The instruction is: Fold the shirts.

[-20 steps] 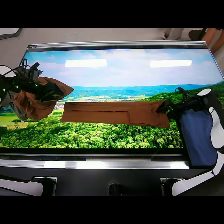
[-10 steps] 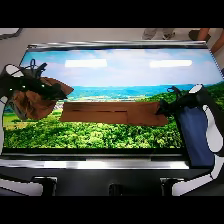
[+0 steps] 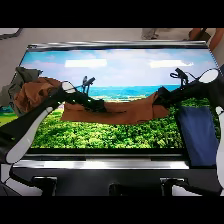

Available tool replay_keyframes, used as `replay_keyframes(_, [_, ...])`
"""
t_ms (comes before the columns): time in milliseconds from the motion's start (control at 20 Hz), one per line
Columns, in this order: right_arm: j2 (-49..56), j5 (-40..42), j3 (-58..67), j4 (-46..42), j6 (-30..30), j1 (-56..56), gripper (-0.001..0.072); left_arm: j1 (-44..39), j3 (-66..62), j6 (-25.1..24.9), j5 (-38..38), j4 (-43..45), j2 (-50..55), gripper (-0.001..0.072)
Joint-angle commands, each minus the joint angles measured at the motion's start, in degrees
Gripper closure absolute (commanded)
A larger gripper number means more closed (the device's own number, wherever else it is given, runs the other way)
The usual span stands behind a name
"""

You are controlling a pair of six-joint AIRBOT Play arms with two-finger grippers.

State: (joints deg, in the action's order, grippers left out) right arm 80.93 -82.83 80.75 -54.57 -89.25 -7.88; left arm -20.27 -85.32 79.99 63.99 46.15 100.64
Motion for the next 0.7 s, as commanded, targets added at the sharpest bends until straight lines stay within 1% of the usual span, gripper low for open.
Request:
replay_keyframes(0, [-9.7, -2.64, 0.07, -0.37, -5.42, 1.25, 0.0677, -6.19, -0.28, 2.58, -7.41, -6.1, 4.9, 0.0679])
replay_keyframes(150, [-17.07, -5.79, 0.07, -0.15, -9.44, 1.25, 0.0677, -9.01, -0.39, 2.47, -8.63, -16.59, 8.35, 0.0678])
replay_keyframes(200, [-19.21, -6.91, 0.07, -0.15, -10.54, 1.25, 0.0677, -10.51, -0.39, 1.57, -9.33, -21.27, 9.44, 0.0678])
replay_keyframes(350, [-23.63, -8.31, 0.35, -0.02, -13.11, 1.25, 0.0677, -16.48, -0.42, -3.26, -11.06, -35.45, 12.15, 0.0679])
replay_keyframes(450, [-24.7, -8.9, 0.48, 0.09, -13.7, 1.25, 0.0677, -20.2, -0.66, -6.1, -13.64, -43.08, 13.55, 0.0678])
replay_keyframes(500, [-24.63, -8.9, 0.46, 0.04, -13.7, 1.22, 0.0677, -20.94, -1.27, -7.93, -14.03, -45.2, 14.25, 0.068])
replay_keyframes(550, [-24.28, -8.46, 0.48, 0.04, -13.68, 1.22, 0.0677, -20.72, -1.92, -8.9, -13.9, -45.18, 14.62, 0.0681])
replay_keyframes(600, [-23.65, -7.76, 0.46, 0.11, -13.62, 1.25, 0.0677, -19.52, -1.92, -9.84, -13.46, -44.37, 14.25, 0.0683])
replay_keyframes(650, [-22.62, -7.04, 0.46, 0.72, -13.03, 1.25, 0.0677, -17.64, -1.9, -9.81, -12.87, -41.33, 13.22, 0.0684])
